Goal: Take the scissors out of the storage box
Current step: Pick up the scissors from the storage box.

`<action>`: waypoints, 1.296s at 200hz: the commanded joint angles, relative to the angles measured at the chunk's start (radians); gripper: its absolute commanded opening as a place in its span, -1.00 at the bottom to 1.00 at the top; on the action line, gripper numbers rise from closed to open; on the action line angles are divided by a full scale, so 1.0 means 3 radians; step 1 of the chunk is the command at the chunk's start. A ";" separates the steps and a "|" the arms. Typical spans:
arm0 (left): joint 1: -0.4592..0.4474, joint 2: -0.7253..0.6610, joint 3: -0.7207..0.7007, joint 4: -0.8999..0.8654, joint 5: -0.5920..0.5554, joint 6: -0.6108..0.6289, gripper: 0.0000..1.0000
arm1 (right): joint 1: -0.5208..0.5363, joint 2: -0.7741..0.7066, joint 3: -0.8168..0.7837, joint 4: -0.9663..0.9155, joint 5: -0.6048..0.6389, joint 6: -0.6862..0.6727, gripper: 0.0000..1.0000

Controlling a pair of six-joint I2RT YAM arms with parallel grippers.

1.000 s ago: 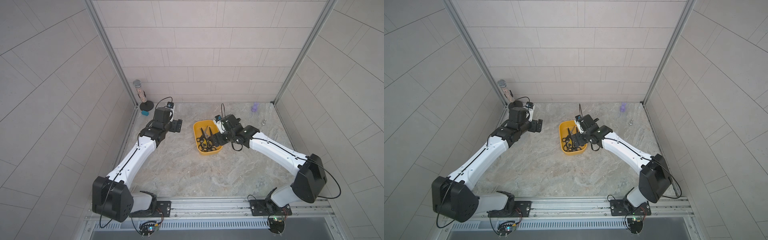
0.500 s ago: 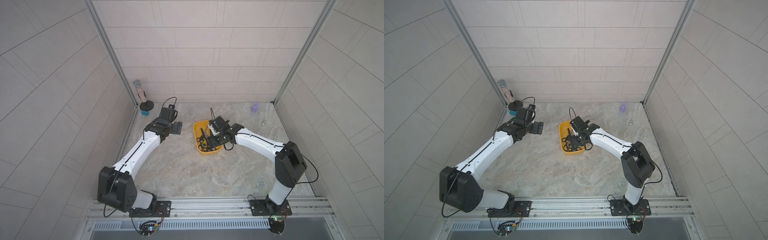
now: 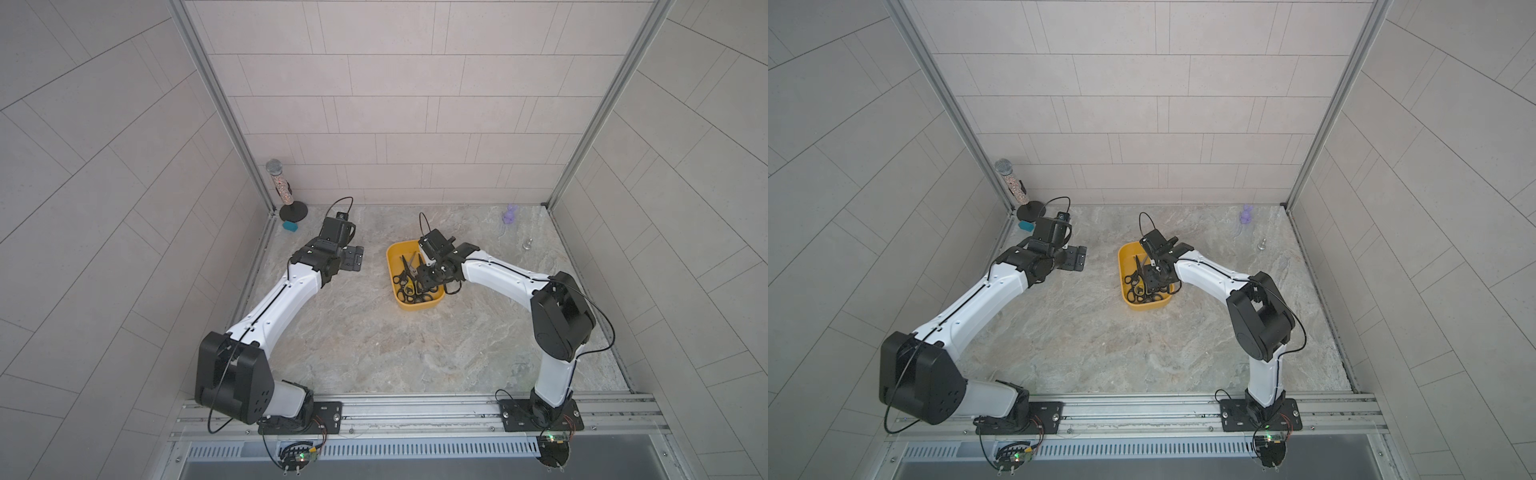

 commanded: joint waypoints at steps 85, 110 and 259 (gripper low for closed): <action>-0.0015 -0.0079 -0.0067 0.0091 -0.0053 -0.0043 0.99 | -0.0021 0.0278 0.0032 0.0098 0.0133 0.0226 -0.08; -0.0010 -0.0082 -0.0077 0.0103 -0.0053 -0.0046 0.99 | -0.0026 0.0318 0.0044 0.0118 0.0195 0.0301 -0.12; -0.0011 -0.0088 -0.0091 0.0137 -0.0053 -0.0071 0.99 | -0.0044 0.0541 0.0068 0.0209 0.0208 0.0475 -0.43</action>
